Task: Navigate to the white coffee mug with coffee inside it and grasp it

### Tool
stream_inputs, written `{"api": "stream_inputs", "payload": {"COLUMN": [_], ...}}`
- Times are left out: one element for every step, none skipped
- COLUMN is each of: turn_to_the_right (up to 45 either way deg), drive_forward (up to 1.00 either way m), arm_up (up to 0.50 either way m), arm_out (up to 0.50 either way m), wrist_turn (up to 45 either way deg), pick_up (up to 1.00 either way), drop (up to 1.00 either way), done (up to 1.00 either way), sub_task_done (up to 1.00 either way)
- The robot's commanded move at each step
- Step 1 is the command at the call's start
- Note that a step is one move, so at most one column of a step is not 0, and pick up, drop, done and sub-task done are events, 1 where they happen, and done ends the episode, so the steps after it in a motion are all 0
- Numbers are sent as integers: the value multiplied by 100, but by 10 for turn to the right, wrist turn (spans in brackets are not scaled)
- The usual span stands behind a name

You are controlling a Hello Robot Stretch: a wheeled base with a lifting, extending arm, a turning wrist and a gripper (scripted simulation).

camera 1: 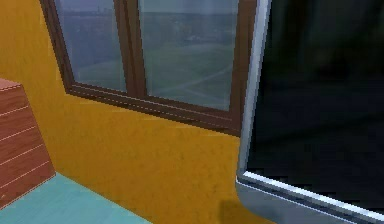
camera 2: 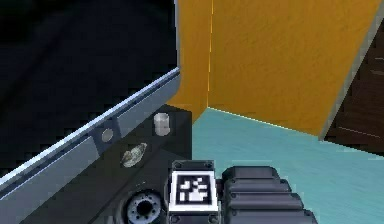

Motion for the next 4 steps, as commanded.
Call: {"api": "stream_inputs", "payload": {"turn_to_the_right": [0,0,0,0], "drive_forward": [0,0,0,0], "arm_up": [0,0,0,0], "arm_out": [50,0,0,0], "wrist_turn": [0,450,450,450], "pick_up": [0,0,0,0], "drop": [0,0,0,0], "done": [0,0,0,0], "sub_task_done": [0,0,0,0]}}
